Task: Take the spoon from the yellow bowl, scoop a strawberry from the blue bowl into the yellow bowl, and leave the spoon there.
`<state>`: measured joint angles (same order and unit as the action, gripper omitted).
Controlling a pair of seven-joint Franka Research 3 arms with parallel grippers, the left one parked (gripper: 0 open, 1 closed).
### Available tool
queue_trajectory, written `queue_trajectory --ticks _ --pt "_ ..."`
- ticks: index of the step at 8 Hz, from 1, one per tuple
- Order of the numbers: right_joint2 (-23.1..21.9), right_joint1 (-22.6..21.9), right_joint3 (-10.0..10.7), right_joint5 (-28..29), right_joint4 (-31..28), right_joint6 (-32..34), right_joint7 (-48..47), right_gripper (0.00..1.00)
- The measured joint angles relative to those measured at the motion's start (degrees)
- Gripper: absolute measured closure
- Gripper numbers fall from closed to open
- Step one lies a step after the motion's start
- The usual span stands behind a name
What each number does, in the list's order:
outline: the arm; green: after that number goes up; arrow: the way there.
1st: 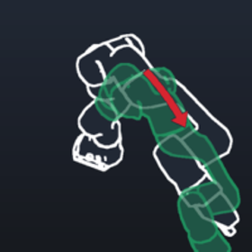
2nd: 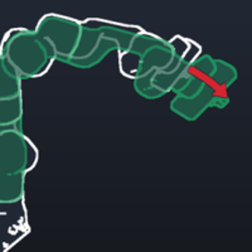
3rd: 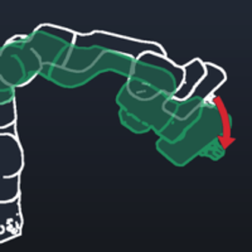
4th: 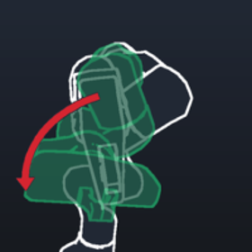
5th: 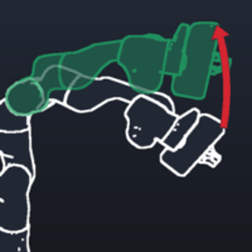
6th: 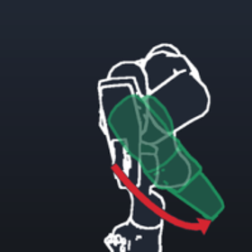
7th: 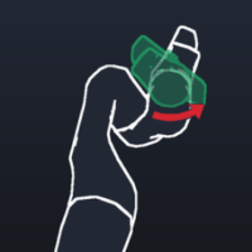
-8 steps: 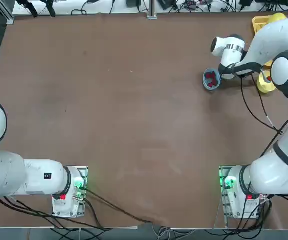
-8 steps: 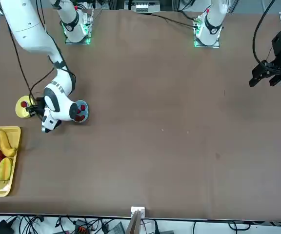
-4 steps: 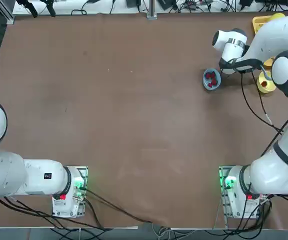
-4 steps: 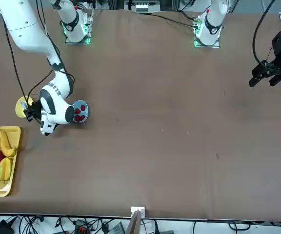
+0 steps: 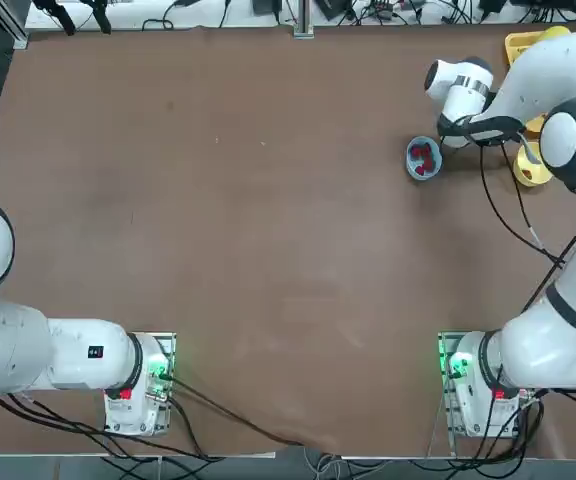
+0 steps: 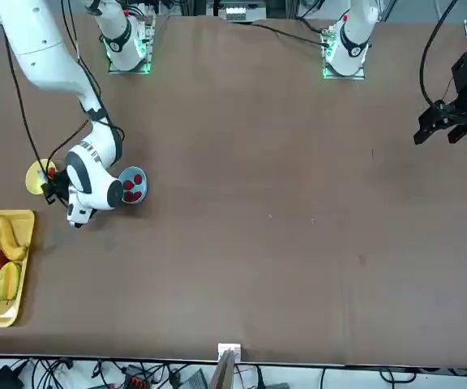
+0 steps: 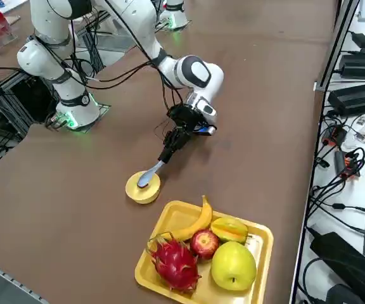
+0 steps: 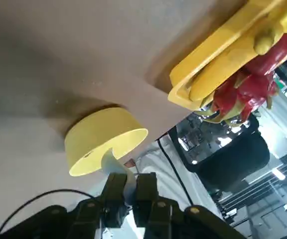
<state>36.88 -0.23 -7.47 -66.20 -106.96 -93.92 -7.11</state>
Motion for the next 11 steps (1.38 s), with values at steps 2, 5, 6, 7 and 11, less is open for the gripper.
queue_trajectory --ticks 2,5,6,7,11 --pt "1.6 0.5 0.1 -0.1 1.1 -0.1 -7.3 0.89" --pt "4.9 1.4 0.4 -1.2 3.8 -0.3 -14.4 0.89" --pt "5.4 1.5 0.5 -1.2 4.1 -0.3 -17.7 0.88" --pt "5.7 1.4 0.5 -1.2 4.2 -0.3 -20.5 0.87" --pt "5.4 1.3 -1.2 1.6 7.9 -0.4 -22.2 0.21"
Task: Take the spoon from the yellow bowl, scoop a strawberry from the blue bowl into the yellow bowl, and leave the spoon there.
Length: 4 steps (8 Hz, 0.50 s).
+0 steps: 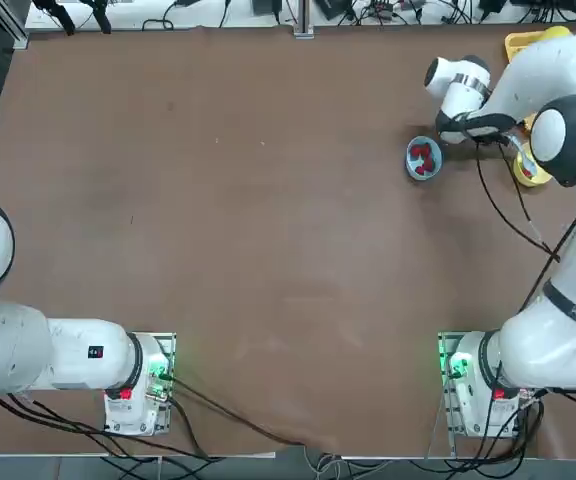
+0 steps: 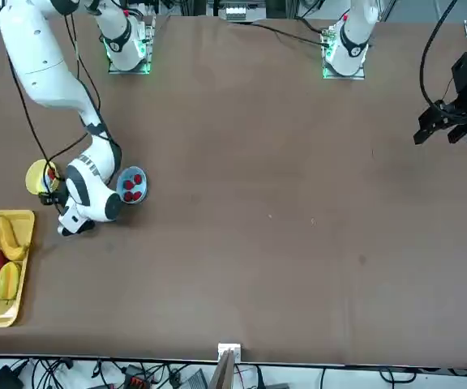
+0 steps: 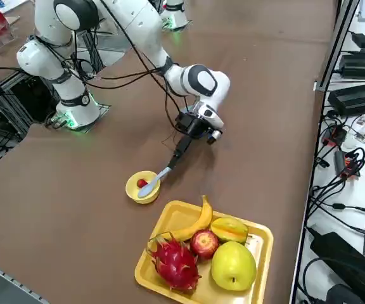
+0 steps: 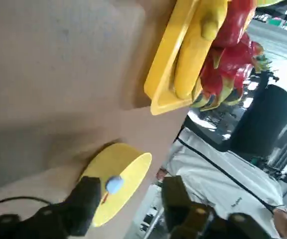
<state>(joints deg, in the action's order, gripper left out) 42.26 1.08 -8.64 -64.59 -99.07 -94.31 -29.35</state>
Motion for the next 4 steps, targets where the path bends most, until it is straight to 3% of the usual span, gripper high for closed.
queue_trajectory --ticks 1,4 --pt "-0.7 -0.1 -1.0 3.1 1.5 0.1 1.2 0.01" --pt "-7.1 -0.4 -2.9 13.8 3.9 0.6 7.8 0.0"
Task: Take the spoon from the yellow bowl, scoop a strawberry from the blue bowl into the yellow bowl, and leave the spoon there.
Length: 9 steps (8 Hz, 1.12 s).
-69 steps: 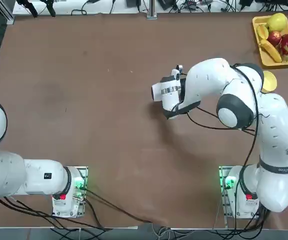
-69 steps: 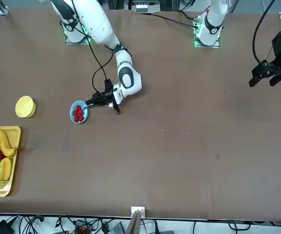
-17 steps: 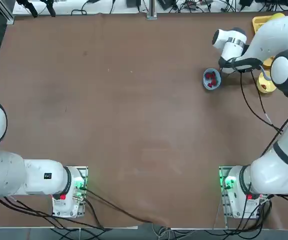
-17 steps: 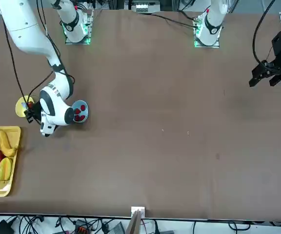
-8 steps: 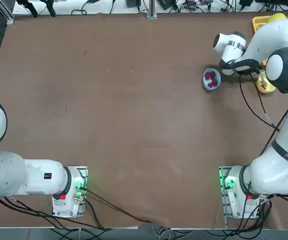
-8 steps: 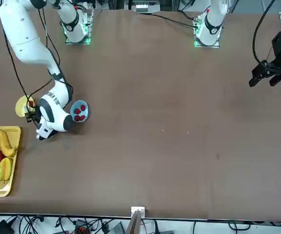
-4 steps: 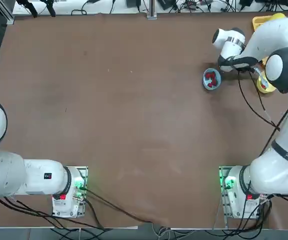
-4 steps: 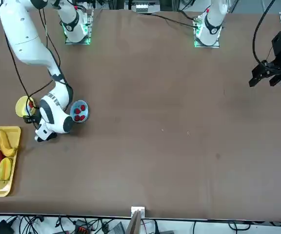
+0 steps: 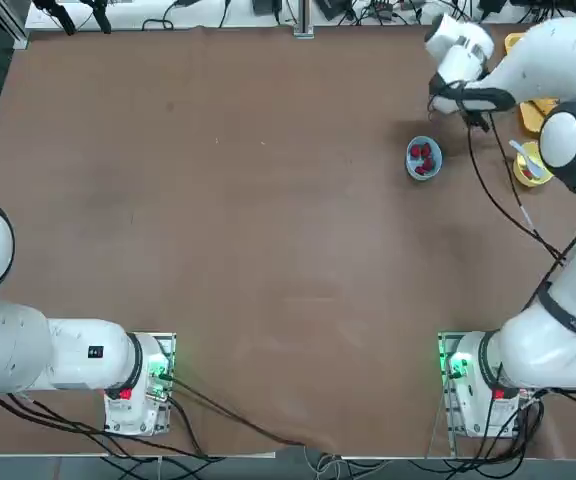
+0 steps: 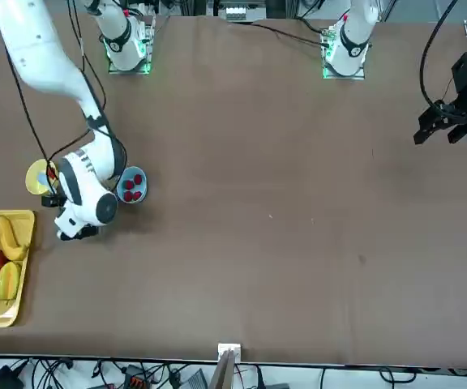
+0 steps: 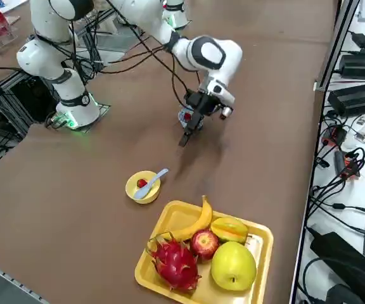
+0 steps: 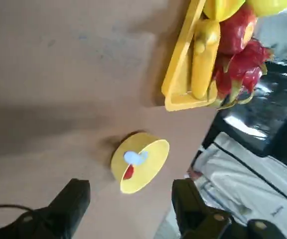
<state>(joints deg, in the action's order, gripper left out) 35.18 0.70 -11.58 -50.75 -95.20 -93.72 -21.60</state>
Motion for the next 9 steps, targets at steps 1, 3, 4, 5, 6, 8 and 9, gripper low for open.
queue_trajectory --ticks 1,3,4,5,6,8,9 --pt "-2.5 0.0 -0.1 4.4 1.8 0.7 3.5 0.0" --pt "-6.5 0.0 -0.1 11.1 6.4 4.6 9.5 0.0" --pt "-8.0 0.1 -0.1 13.7 9.0 6.5 11.8 0.0" --pt "-9.5 0.3 0.0 16.1 11.3 8.0 14.4 0.0" --pt "-11.0 0.8 0.3 19.0 13.2 8.8 16.5 0.0" --pt "-14.4 4.6 0.6 28.2 15.4 9.4 20.2 0.0" --pt "-15.9 7.7 0.7 34.9 16.2 9.4 21.7 0.0"
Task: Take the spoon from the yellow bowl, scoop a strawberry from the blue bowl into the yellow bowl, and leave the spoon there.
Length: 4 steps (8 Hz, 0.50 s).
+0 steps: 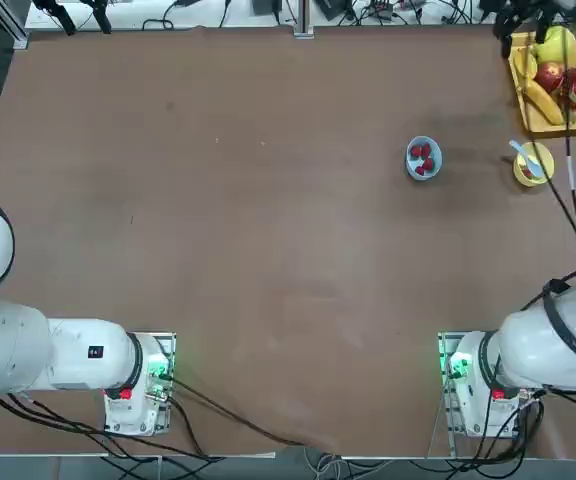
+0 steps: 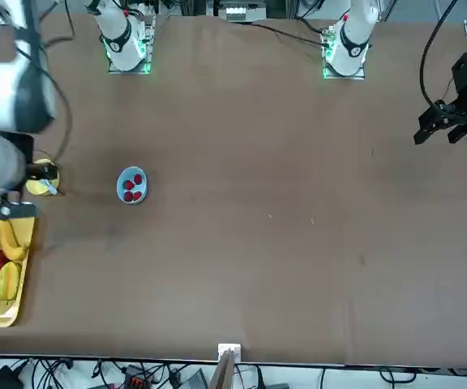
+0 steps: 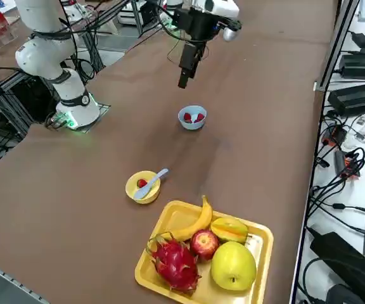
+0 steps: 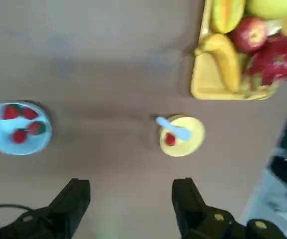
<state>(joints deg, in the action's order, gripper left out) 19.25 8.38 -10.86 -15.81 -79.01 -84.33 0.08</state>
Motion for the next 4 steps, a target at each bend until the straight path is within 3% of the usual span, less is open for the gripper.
queue_trajectory --ticks 2,4 --pt "-2.5 5.1 0.0 10.4 1.1 -0.1 1.3 0.0" --pt "-4.5 5.5 -0.6 13.1 1.4 -0.1 1.3 0.0"
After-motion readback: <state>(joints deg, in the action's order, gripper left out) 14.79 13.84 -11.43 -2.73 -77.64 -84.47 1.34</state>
